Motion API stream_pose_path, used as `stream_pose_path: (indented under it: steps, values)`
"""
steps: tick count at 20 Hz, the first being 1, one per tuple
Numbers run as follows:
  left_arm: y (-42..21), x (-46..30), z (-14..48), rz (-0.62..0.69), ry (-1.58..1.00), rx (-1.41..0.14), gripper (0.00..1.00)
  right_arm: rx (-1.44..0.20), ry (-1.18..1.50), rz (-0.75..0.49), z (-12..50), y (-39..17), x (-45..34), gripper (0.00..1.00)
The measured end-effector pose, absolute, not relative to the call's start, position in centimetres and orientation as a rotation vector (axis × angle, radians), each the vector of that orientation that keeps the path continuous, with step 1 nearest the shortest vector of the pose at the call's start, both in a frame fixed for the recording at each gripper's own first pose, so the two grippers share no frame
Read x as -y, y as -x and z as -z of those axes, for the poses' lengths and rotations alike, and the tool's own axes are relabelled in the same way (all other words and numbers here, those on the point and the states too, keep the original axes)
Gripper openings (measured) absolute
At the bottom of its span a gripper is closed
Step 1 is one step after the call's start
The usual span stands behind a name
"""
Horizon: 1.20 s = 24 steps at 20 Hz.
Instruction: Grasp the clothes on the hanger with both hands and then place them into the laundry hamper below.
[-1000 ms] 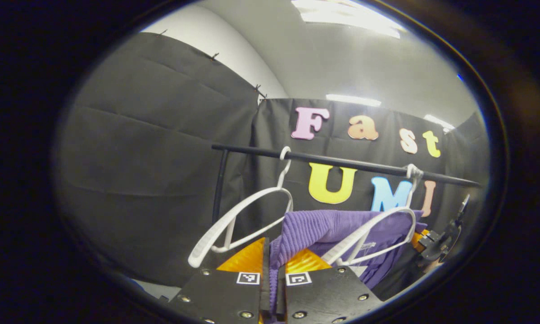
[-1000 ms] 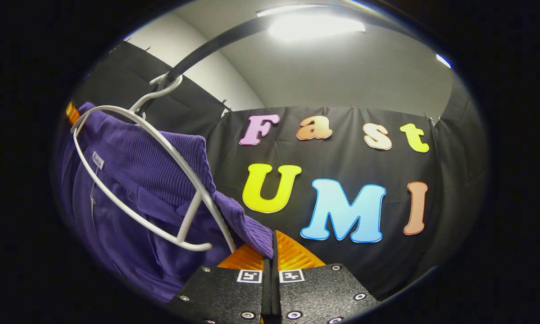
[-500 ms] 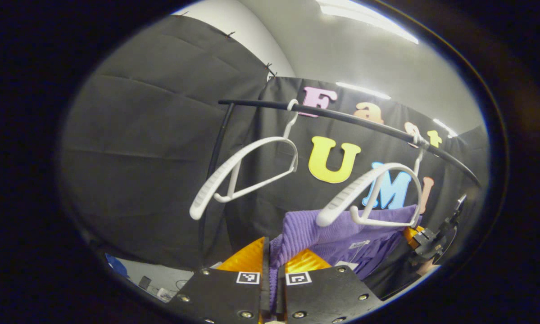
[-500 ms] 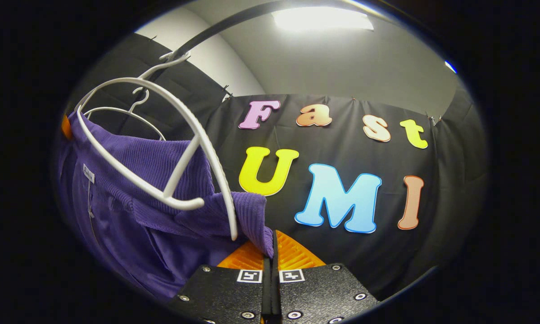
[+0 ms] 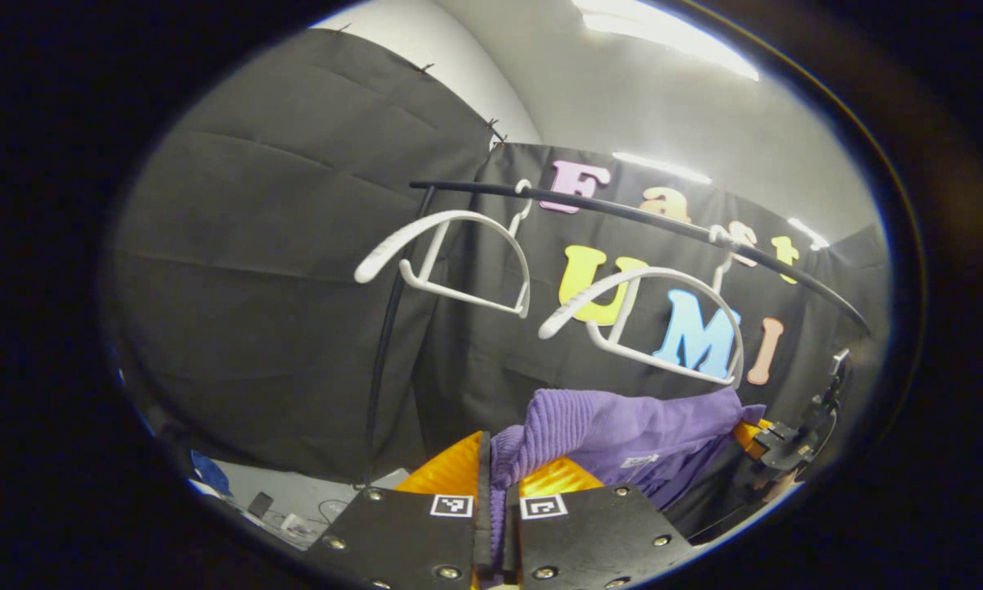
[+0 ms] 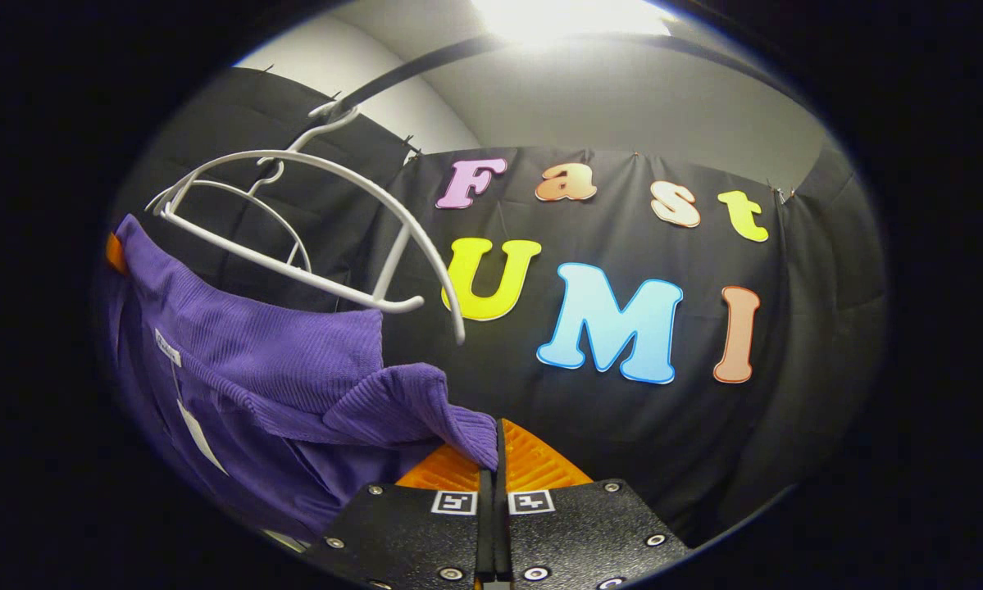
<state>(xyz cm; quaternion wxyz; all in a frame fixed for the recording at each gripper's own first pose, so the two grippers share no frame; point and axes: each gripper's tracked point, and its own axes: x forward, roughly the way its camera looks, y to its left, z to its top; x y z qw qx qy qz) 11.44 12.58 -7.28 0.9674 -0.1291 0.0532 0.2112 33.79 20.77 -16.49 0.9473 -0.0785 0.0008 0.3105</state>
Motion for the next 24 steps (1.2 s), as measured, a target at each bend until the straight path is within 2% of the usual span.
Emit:
stream_pose_path:
  steps: [7,8,9,10,11,12,14,15,17,18,19,23,24]
  values:
    - [-5.3,-10.7,6.3,-0.353,0.268,-0.132,0.06,-0.083,0.101,-0.626,13.0,-23.4,-19.5,0.0]
    - [-5.1,-10.6,6.8,-0.331,0.26,-0.156,0.11,-0.099,0.078,-0.625,12.5,-21.8,-19.7,0.0]
    - [-4.9,-10.3,7.3,-0.304,0.252,-0.182,0.06,-0.119,0.059,-0.624,12.3,-20.1,-20.0,0.0]
    - [-4.5,-9.9,7.7,-0.275,0.245,-0.204,0.11,-0.14,0.047,-0.626,12.2,-18.3,-20.4,0.0]
    - [-4.3,-9.3,8.4,-0.239,0.236,-0.224,0.06,-0.16,0.044,-0.625,12.3,-16.6,-20.8,0.0]
    - [-4.2,-8.7,9.4,-0.2,0.223,-0.249,0.06,-0.178,0.048,-0.622,12.6,-15.1,-21.0,0.0]
    - [-3.6,-7.8,12.2,-0.137,0.19,-0.308,0.06,-0.231,0.059,-0.614,14.2,-11.8,-21.6,0.0]
    - [-3.7,-7.3,13.8,-0.101,0.18,-0.339,0.11,-0.264,0.057,-0.614,15.3,-10.1,-22.0,0.0]
    - [-3.6,-6.0,17.1,-0.028,0.165,-0.393,0.02,-0.339,0.059,-0.611,17.9,-6.9,-23.4,0.0]
    - [-3.9,-5.5,18.6,0.002,0.163,-0.426,0.02,-0.372,0.073,-0.599,19.3,-5.5,-23.3,0.0]
    - [-4.0,-5.2,20.2,0.024,0.168,-0.46,0.06,-0.407,0.087,-0.586,20.9,-4.2,-23.3,0.0]
    - [-3.6,-4.6,25.5,0.069,0.21,-0.571,0.06,-0.54,0.147,-0.551,26.5,0.1,-23.3,0.0]
    - [-3.4,-4.7,26.5,0.068,0.217,-0.594,0.11,-0.563,0.15,-0.543,27.7,1.0,-23.2,0.0]
